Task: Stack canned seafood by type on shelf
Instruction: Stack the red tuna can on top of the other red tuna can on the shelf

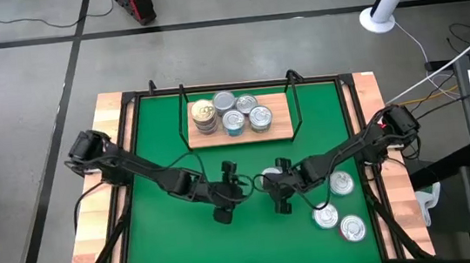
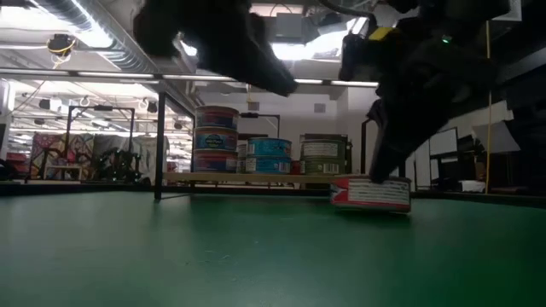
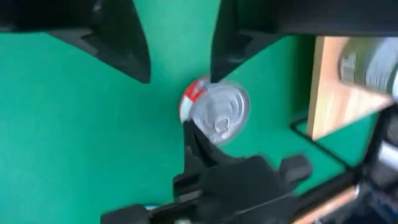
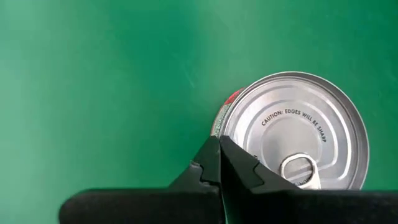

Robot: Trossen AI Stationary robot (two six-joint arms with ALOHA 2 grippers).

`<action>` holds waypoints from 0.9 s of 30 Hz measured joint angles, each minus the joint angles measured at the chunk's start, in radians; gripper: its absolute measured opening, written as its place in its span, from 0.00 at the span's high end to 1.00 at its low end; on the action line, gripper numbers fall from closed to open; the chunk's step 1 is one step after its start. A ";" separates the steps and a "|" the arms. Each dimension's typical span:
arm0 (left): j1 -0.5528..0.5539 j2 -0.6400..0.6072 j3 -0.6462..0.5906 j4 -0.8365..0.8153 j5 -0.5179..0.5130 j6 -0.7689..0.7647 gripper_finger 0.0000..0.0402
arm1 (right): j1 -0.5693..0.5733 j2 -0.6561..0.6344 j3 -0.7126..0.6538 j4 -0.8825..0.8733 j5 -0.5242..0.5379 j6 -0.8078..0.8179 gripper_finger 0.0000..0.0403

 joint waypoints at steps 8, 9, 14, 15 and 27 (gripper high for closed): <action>-0.001 0.118 0.000 0.127 -0.006 0.334 0.43 | -0.026 0.000 0.000 0.102 -0.057 0.002 1.00; -0.001 0.133 0.000 0.141 -0.008 0.356 0.42 | -0.026 0.000 0.000 0.114 -0.066 0.002 1.00; -0.001 0.196 0.000 0.176 -0.028 0.454 0.42 | -0.039 -0.001 0.000 0.166 -0.080 0.003 1.00; -0.001 0.202 0.000 0.173 -0.040 0.467 0.42 | -0.039 -0.001 0.000 0.173 -0.087 0.004 1.00; 0.012 0.216 0.000 0.200 -0.092 0.470 0.42 | -0.052 -0.001 0.008 0.193 -0.105 0.064 1.00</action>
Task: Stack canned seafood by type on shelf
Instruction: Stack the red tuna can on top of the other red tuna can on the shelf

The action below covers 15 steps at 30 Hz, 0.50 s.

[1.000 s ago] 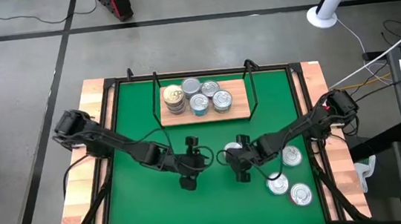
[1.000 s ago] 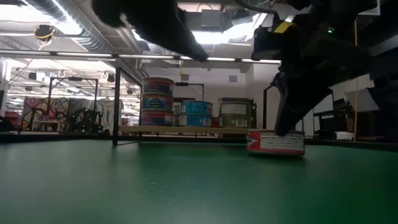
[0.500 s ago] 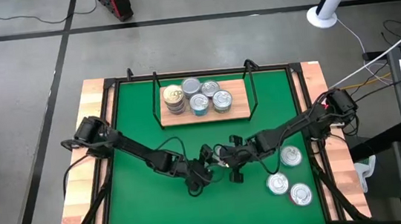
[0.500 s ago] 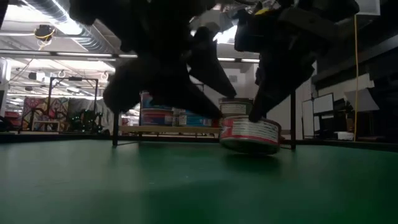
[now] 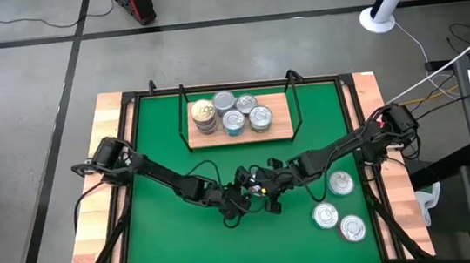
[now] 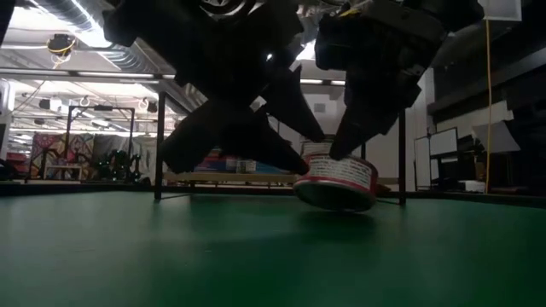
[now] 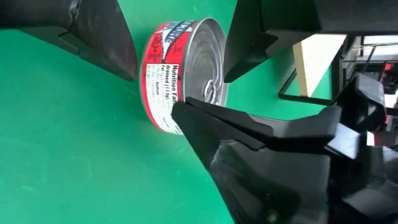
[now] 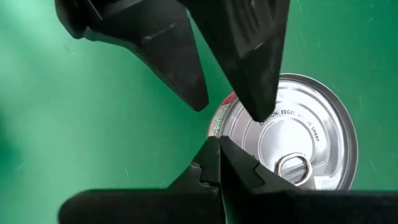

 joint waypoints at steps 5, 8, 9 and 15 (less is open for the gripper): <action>0.001 0.007 0.000 0.000 0.000 0.000 0.42 | 0.000 0.000 0.000 0.000 0.000 0.020 1.00; 0.003 0.013 0.000 -0.004 0.001 0.009 0.42 | 0.000 0.000 0.000 0.000 0.000 0.021 1.00; 0.003 0.017 0.000 0.003 0.000 0.015 0.42 | 0.000 0.000 0.000 0.000 0.000 0.021 1.00; 0.008 0.032 0.000 0.023 0.001 0.025 0.42 | 0.000 0.000 0.000 -0.004 0.000 0.021 1.00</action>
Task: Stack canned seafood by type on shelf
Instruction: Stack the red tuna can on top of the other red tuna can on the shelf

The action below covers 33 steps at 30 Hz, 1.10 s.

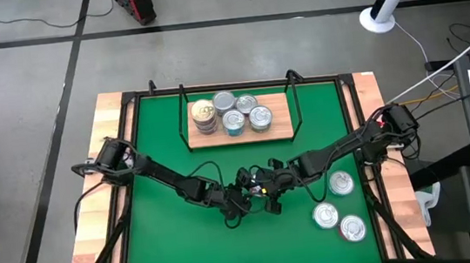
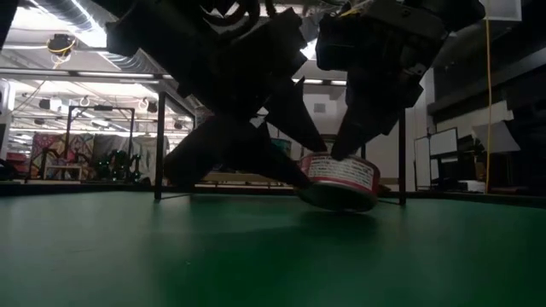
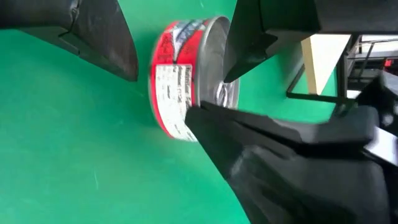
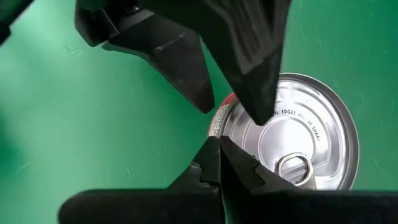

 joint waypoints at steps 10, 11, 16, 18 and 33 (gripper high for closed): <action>0.020 0.008 0.000 0.001 0.005 0.003 0.42 | 0.000 0.000 0.000 -0.001 0.000 0.000 1.00; 0.023 0.008 0.000 0.001 0.009 0.002 0.42 | 0.000 0.000 0.000 -0.002 0.000 0.000 1.00; 0.038 0.008 0.000 0.000 0.034 0.002 0.42 | 0.000 0.000 0.010 -0.004 0.000 0.000 1.00; 0.041 0.008 0.000 0.000 0.036 0.002 0.42 | 0.000 0.000 0.014 -0.005 0.001 0.000 1.00; 0.035 0.008 0.000 0.000 0.055 0.044 0.52 | 0.000 0.000 0.045 0.000 0.000 -0.030 1.00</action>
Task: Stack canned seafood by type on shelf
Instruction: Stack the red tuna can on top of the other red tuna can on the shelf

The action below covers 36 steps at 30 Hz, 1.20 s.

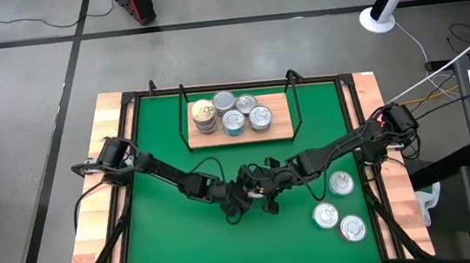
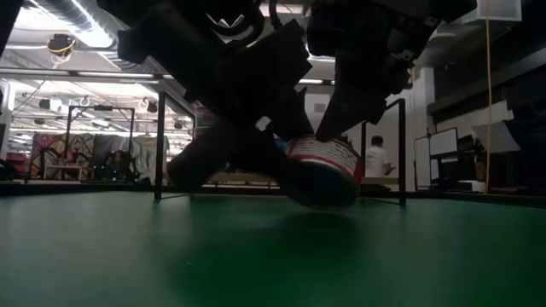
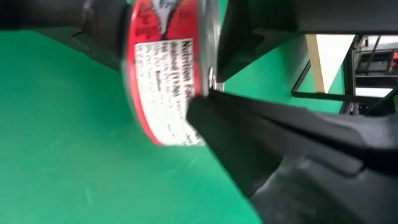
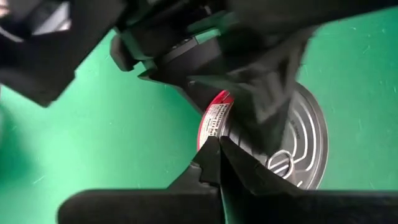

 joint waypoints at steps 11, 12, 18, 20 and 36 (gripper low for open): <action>-0.031 0.000 0.000 0.001 -0.034 -0.060 0.68 | -0.002 -0.007 0.000 -0.013 -0.066 -0.010 0.82; -0.032 0.000 0.000 0.001 -0.040 -0.061 0.68 | -0.007 -0.016 0.000 -0.034 -0.097 -0.021 0.80; -0.036 0.000 0.052 -0.001 -0.087 -0.078 0.67 | -0.024 -0.149 0.000 -0.214 -0.108 -0.027 0.75; -0.035 -0.001 0.079 0.000 -0.147 -0.059 0.66 | -0.024 -0.213 0.000 -0.272 -0.047 -0.034 0.75; 0.159 -0.133 0.223 0.001 -0.420 0.206 0.67 | -0.052 -0.601 0.000 -0.320 0.333 -0.266 0.75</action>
